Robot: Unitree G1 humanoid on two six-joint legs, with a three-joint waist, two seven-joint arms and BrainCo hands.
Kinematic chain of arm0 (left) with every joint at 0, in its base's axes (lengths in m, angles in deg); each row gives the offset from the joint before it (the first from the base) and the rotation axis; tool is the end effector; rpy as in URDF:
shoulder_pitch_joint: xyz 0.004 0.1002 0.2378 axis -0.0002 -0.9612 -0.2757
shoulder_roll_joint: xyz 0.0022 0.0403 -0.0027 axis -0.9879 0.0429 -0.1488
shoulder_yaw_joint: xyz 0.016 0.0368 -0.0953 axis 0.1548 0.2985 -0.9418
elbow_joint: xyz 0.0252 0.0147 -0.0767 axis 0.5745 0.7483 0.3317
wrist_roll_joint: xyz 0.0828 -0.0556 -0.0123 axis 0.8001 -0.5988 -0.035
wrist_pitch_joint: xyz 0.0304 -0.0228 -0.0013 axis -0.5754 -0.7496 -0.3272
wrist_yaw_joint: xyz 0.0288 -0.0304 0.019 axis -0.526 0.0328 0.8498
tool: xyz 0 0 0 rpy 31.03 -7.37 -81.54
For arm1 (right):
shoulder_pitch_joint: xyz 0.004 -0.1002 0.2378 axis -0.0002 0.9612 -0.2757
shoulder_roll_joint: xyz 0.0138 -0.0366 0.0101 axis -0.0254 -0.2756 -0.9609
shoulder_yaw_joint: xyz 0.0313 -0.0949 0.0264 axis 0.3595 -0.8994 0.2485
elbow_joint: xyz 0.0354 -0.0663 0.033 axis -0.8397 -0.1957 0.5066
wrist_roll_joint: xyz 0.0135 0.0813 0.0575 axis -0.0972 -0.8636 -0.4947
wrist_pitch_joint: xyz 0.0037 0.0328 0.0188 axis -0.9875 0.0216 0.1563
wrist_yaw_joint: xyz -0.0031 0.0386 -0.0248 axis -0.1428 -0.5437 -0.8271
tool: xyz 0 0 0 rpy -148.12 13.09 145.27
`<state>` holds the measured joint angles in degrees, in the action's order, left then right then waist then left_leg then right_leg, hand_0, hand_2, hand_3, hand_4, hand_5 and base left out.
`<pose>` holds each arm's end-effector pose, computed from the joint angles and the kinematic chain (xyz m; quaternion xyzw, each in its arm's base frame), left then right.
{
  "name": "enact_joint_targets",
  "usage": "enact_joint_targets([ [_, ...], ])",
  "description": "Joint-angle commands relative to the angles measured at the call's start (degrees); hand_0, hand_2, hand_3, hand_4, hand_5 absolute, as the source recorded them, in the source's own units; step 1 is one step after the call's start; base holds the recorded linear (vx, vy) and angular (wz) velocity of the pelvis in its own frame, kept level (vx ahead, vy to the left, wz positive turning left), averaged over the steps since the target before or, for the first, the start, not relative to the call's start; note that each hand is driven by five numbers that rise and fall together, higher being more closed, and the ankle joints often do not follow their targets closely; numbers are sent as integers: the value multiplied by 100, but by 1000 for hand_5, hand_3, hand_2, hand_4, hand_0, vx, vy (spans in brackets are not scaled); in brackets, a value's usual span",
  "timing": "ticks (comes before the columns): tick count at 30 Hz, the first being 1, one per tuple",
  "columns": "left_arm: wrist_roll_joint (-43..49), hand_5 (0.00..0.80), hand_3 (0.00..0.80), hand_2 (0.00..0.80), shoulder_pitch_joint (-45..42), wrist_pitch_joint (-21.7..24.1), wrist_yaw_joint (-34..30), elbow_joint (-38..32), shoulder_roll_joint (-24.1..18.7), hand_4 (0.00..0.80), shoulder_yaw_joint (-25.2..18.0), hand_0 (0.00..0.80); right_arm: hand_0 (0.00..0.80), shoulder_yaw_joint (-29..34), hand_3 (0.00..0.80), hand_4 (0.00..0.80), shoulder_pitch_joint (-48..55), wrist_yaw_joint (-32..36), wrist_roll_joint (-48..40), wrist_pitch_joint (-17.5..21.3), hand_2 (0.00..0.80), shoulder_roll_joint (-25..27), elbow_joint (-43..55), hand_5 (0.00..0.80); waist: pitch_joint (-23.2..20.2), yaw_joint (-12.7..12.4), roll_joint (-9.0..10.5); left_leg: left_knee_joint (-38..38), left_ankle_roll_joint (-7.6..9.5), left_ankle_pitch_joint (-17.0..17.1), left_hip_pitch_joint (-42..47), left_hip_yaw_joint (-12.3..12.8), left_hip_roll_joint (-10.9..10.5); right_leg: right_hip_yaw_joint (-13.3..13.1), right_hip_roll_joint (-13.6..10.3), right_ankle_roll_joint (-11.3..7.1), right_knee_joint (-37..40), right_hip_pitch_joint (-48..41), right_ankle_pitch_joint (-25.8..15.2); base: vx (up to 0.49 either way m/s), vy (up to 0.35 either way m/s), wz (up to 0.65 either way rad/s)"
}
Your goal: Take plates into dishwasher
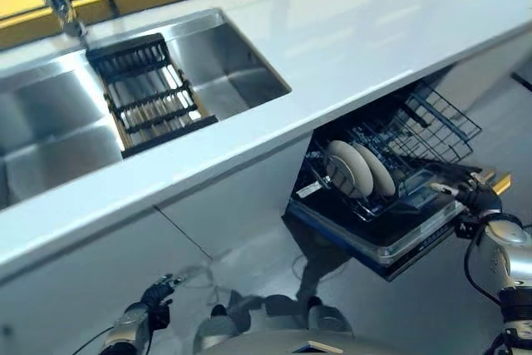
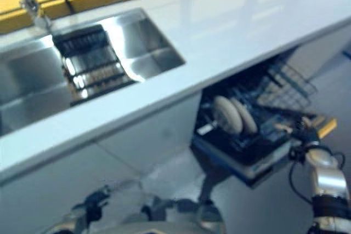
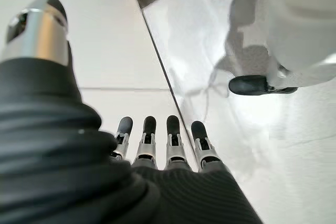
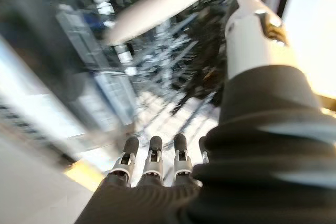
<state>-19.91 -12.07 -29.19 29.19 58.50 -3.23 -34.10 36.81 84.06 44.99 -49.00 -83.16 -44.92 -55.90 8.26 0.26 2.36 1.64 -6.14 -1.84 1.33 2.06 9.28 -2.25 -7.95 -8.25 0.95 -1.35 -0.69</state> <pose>0.0905 0.2687 -0.0904 -0.0244 0.4844 0.0988 0.8689 0.1996 -0.3363 0.0748 -0.0955 0.1999 -0.2261 0.9486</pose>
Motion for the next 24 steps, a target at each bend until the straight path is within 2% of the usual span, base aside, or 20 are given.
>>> enact_joint_targets([
  [1,-231,0,0,0,324,32,-24,-186,-5,0,-169,0,0,423,0,0,58,-367,-382,209,0,-6,97,0,9,28,248,483,190,-30,-604,-345,-47,186,-251,-142,-470,-181,171,-140,-81,25],
  [3,-157,0,0,0,283,136,-83,-215,80,0,-100,0,0,500,0,0,109,-294,-413,225,0,2,11,0,4,13,241,276,139,93,-538,-343,-8,283,-235,-109,-415,-255,207,-112,-30,12],
  [7,-253,0,0,0,201,291,-31,-140,135,0,12,0,0,548,0,0,98,-269,-1058,175,0,-22,-269,0,-56,21,184,104,72,180,-404,-296,31,415,-289,-71,-507,-335,335,-69,5,-1],
  [10,-319,0,0,0,237,256,85,-72,86,0,31,0,0,503,0,0,67,-327,-1312,173,0,-100,-597,0,-89,33,118,27,40,253,-345,-268,88,484,-281,-7,-606,-390,472,-52,-14,3],
  [15,-363,0,0,0,219,273,171,67,6,0,-23,0,0,440,0,0,87,-395,-1442,314,0,-182,-936,0,-83,81,18,-53,-21,339,-258,-326,167,510,-204,104,-694,-427,581,-56,-30,10],
  [19,-425,0,0,0,239,216,246,17,5,0,-90,0,0,487,0,0,174,-306,-1386,401,0,-180,-1028,0,-75,156,-41,-152,-60,400,-175,-258,236,488,-200,88,-648,-417,547,-68,-23,-1],
  [21,-360,0,0,0,250,178,281,11,-38,0,-88,0,0,534,0,0,193,-294,-1337,443,0,-180,-958,0,-54,177,-90,-142,-91,437,-210,-229,345,522,-207,96,-852,-323,652,-101,-80,-5],
  [24,-538,0,0,0,191,188,432,149,-138,0,-131,0,0,528,0,0,184,-259,-1301,470,0,-122,-887,0,10,168,-178,-266,-140,579,-225,-473,428,483,-3,256,-1158,-194,872,-50,-132,-1],
])
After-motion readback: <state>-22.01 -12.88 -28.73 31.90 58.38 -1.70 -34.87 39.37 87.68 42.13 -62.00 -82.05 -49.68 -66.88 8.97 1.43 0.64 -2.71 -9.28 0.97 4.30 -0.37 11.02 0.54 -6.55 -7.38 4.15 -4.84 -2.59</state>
